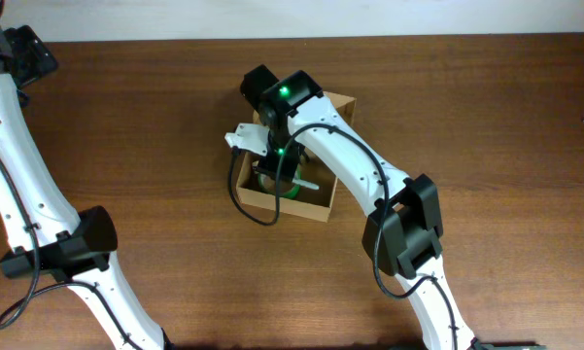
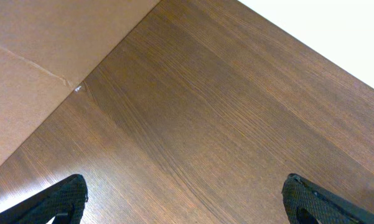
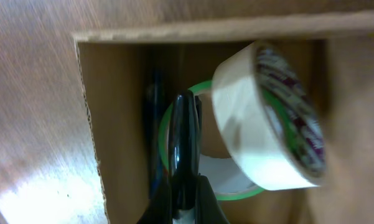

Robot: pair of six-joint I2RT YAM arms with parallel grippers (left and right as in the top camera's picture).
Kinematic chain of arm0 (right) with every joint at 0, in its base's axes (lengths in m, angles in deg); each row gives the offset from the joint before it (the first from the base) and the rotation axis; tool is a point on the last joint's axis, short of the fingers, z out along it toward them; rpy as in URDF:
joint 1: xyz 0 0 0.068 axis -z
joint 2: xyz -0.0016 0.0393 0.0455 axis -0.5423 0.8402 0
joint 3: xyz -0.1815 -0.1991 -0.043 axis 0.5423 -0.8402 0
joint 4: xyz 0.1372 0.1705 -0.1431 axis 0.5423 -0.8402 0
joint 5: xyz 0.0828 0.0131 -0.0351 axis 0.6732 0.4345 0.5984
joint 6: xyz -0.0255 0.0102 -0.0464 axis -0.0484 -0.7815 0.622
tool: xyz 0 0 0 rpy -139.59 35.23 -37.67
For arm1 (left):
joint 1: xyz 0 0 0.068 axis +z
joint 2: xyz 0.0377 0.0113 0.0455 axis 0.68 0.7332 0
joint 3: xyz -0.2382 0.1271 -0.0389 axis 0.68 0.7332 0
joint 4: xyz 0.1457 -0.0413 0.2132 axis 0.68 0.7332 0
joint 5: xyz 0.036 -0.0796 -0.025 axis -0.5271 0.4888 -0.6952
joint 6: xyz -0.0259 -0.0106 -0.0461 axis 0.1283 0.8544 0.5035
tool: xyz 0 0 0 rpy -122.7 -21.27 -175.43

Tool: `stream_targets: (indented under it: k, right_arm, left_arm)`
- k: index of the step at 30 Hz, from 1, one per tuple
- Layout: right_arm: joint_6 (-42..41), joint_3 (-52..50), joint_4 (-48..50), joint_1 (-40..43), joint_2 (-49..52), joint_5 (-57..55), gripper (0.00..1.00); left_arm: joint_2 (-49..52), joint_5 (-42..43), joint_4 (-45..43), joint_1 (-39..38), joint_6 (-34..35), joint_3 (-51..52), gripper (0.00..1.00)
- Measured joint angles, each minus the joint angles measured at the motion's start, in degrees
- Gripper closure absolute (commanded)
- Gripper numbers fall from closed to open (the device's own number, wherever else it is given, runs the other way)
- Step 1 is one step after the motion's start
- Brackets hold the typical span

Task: Pack container
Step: 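Carry the Sharpie into the box and lower it, then release the Sharpie and raise both grippers to the box lid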

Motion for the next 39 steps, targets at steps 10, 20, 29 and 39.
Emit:
stream_targets:
  k: [10,20,29,39]
  right_arm:
    - [-0.85,-5.07,0.00,-2.38,0.13,0.28,0.79]
    - [-3.23,-4.72,-0.04,-2.49,0.28,0.61,0.59]
    - [-12.41,5.70,-0.46,0.00,-4.04,-8.02,0.52]
    - [-26.58,12.79,-0.92,14.71,-23.63,-12.31,0.62]
  left_arm:
    - [0.00,0.00,0.00,0.00,0.00,0.00,0.00]
    - [0.00,0.00,0.00,0.00,0.00,0.00,0.00]
    - [0.00,0.00,0.00,0.00,0.00,0.00,0.00]
    - [0.00,7.98,-5.68,0.00,0.31,0.00,0.23]
